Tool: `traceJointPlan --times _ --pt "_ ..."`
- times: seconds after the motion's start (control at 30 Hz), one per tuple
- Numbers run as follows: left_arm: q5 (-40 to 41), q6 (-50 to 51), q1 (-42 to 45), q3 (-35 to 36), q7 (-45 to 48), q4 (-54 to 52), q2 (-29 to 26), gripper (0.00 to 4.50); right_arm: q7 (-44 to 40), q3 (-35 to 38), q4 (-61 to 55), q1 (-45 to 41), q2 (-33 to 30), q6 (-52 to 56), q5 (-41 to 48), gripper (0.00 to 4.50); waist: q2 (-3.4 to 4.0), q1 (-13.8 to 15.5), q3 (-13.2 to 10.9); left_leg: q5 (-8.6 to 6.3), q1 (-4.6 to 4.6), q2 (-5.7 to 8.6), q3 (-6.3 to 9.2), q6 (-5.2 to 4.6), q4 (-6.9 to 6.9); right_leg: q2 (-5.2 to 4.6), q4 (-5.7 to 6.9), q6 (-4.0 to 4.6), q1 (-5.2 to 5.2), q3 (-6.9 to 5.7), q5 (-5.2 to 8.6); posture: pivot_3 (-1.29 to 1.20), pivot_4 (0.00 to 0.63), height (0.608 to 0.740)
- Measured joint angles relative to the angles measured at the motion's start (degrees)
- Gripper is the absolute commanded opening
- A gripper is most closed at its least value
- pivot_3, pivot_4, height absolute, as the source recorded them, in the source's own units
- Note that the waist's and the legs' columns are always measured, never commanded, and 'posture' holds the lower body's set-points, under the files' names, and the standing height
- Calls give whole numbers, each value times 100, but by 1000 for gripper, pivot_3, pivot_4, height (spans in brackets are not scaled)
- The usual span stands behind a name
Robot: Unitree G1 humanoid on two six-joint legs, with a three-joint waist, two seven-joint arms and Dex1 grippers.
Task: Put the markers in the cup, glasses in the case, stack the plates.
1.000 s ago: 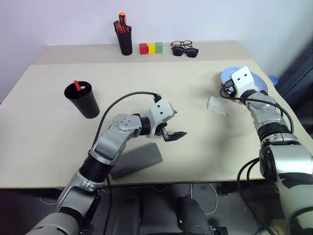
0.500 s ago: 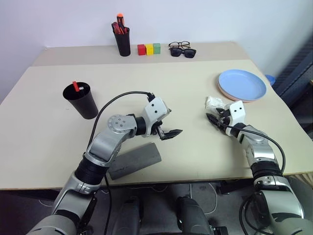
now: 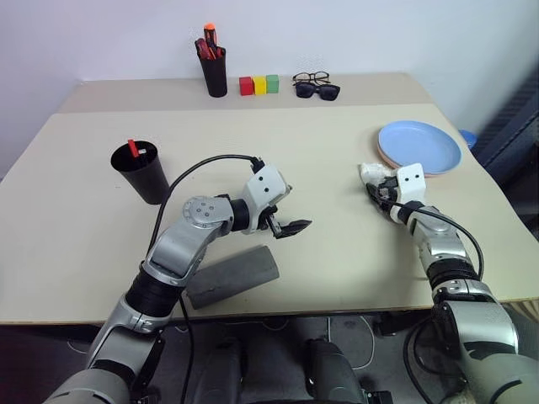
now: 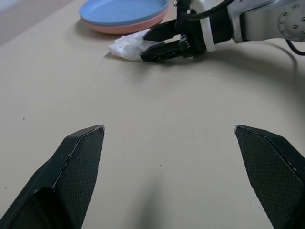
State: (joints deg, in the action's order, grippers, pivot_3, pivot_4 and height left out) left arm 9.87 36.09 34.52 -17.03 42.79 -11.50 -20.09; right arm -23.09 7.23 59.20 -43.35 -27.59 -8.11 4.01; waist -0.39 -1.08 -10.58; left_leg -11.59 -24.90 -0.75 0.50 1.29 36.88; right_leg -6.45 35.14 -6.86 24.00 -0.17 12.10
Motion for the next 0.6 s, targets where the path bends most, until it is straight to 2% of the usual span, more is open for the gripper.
traceJointPlan --times 0.07,0.13,0.47,0.6 --pt "16 12 0 2 -39 -1 0 4500 101 0 187 -117 0 -2 -50 1141 0 5 0 0 0 0 0 0 0 0 0 0 0 0 0 0 150 740" --pt "28 17 0 2 -62 -2 -6 4500 146 0 319 -190 0 -5 -67 78 0 11 0 0 0 0 0 0 0 0 -1 0 -2 0 0 0 150 740" --pt "72 16 0 2 -115 -1 -9 4500 134 39 309 -190 -3 -13 -41 28 0 5 0 0 0 0 0 0 -1 0 -1 -1 -2 0 0 0 150 740" --pt "78 12 0 1 -120 1 16 4500 -62 168 -208 16 -2 -12 156 28 1 1 -1 0 1 0 0 0 -2 0 -1 -2 -1 0 0 0 150 740"
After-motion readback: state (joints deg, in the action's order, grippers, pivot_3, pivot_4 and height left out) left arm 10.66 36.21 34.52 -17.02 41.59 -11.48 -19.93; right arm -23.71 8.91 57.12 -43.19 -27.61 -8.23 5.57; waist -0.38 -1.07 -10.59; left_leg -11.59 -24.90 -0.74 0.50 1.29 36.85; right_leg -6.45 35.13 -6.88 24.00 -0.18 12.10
